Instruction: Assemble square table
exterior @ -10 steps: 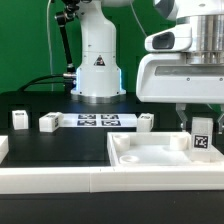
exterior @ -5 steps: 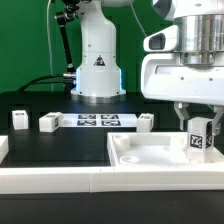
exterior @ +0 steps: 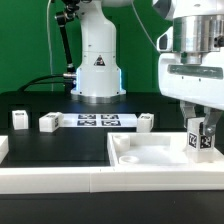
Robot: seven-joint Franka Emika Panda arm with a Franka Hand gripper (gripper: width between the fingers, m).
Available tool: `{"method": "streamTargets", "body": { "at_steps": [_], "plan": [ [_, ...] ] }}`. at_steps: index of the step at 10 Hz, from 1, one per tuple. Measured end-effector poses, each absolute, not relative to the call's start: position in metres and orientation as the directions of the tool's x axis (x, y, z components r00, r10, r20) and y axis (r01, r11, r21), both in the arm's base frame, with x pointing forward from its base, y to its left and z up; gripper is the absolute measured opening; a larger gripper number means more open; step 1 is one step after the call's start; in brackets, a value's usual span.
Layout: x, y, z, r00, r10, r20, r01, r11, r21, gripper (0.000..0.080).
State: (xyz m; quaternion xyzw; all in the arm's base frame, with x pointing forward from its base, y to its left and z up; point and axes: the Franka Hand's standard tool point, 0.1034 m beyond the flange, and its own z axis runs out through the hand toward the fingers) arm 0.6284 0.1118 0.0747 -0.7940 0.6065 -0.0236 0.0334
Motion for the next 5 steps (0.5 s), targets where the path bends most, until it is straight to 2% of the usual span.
{"method": "streamTargets", "body": {
  "at_steps": [1,2,3,4,5],
  "plan": [
    [0.6302,0.1085,0.075,0.281,-0.96,-0.012,-0.958,-0.28,-0.062,0.029],
    [0.6295,0.1103,0.0747,0.192,-0.981,-0.023,-0.98,-0.19,-0.061,0.0291],
    [0.6294,0.1108,0.0745,0.231,-0.973,-0.021,-0.971,-0.229,-0.063,0.0291],
    [0.6296,0.1101,0.0748,0.269,-0.963,-0.019,-0.962,-0.268,-0.062,0.0471],
    [0.6308,0.1079,0.0764,0.304,-0.952,-0.02,-0.951,-0.303,-0.058,0.0587]
  ]
}}
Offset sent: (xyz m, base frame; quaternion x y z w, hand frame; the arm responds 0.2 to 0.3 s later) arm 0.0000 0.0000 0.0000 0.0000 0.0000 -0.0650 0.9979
